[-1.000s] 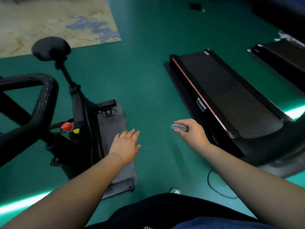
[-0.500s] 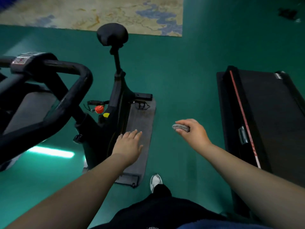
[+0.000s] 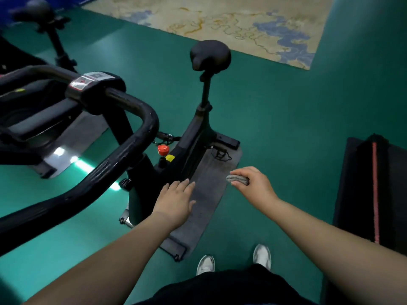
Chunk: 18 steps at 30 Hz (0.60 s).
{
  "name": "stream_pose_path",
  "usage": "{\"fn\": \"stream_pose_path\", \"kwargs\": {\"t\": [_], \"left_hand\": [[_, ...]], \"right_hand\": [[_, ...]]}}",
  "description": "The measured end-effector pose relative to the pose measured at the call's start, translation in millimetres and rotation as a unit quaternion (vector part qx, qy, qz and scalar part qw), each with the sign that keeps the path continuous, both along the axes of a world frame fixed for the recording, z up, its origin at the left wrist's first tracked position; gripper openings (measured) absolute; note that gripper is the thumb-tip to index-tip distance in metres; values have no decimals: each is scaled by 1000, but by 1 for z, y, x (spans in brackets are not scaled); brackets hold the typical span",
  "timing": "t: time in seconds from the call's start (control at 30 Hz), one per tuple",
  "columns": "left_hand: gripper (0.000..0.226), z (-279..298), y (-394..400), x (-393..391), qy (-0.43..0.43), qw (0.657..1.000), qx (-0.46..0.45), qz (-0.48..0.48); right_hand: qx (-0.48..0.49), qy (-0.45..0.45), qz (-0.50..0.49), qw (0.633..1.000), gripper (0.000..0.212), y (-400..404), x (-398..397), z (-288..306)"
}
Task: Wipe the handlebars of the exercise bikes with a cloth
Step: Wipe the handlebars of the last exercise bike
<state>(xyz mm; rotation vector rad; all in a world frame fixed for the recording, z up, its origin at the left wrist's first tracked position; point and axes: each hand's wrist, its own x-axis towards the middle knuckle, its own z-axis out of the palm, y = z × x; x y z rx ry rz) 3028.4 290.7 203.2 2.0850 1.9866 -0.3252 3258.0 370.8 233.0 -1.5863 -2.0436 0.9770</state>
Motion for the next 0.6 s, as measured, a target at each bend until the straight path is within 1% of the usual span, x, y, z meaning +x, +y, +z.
{"fn": "stream_pose_path", "kwargs": {"t": [0.13, 0.17, 0.27, 0.43, 0.6], "left_hand": [[60, 0, 2, 0, 6, 996, -6, 84], [60, 1, 0, 3, 8, 993, -3, 120], [59, 3, -10, 14, 11, 982, 7, 187], [60, 9, -29, 42, 2, 941, 20, 337], [59, 34, -53, 64, 29, 895, 69, 440]], "right_hand": [[5, -3, 90, 996, 25, 40, -12, -2], [5, -9, 127, 992, 25, 52, -17, -1], [17, -18, 185, 982, 26, 76, -24, 1], [16, -18, 307, 952, 26, 107, -41, 11], [-5, 36, 395, 918, 28, 106, -60, 28]]}}
